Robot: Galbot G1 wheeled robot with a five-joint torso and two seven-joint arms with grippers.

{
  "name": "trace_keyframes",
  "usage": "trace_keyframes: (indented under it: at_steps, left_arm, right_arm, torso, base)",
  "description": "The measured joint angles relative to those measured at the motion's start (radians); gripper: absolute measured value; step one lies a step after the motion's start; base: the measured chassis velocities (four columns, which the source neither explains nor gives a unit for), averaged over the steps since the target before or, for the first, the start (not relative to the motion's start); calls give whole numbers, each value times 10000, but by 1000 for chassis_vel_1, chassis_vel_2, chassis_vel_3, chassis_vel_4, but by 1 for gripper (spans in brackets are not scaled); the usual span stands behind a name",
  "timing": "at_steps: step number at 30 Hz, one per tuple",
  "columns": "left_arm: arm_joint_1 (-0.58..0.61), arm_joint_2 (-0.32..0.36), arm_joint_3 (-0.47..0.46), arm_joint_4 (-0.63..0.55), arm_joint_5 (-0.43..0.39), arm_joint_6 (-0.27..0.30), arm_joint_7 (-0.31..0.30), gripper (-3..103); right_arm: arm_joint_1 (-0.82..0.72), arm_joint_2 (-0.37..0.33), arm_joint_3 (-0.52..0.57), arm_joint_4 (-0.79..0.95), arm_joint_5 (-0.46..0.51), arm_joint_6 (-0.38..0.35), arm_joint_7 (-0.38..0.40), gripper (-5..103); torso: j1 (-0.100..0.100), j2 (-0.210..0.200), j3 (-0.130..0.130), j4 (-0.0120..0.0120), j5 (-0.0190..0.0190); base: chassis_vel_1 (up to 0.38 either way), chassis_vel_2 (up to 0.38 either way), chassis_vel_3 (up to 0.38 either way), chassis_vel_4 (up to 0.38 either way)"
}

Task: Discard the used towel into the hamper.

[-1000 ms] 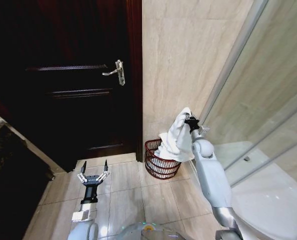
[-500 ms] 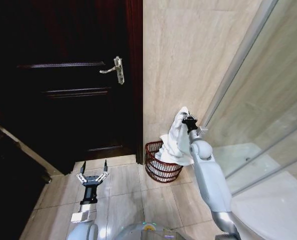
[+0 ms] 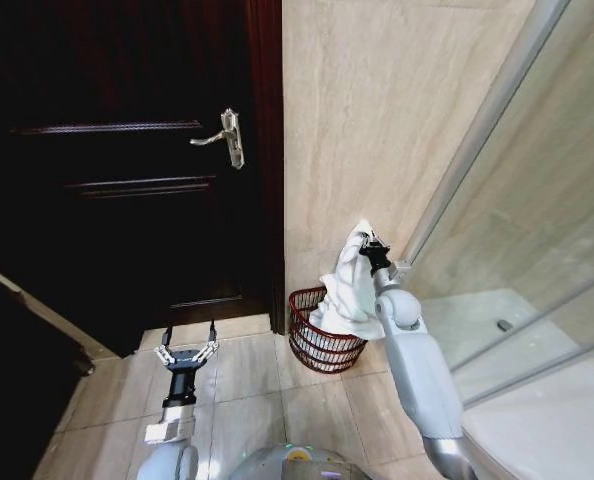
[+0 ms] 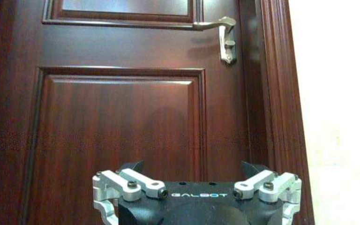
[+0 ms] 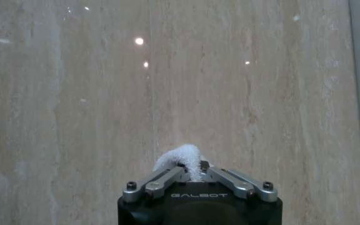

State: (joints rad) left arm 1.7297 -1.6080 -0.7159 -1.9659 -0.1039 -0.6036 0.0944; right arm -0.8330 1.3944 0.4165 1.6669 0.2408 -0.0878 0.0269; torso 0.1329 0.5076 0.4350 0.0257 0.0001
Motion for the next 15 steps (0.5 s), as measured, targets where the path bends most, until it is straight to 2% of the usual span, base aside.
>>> trace_keyframes:
  at_steps: [7,15]
  left_arm:
    - [-27,0,-3,62,-35,24,19,100]
    - [-73,0,18,190,-13,0,25,100]
  right_arm:
    - [-107,56,-4,16,-91,47,-38,2]
    - [-396,40,112,175,-253,171,-112,2]
  torso:
    - [1,9,-1,3,-1]
    - [-107,-257,-158,12,-6]
  base:
    - [0,0,0,0]
    - [-21,47,28,-16]
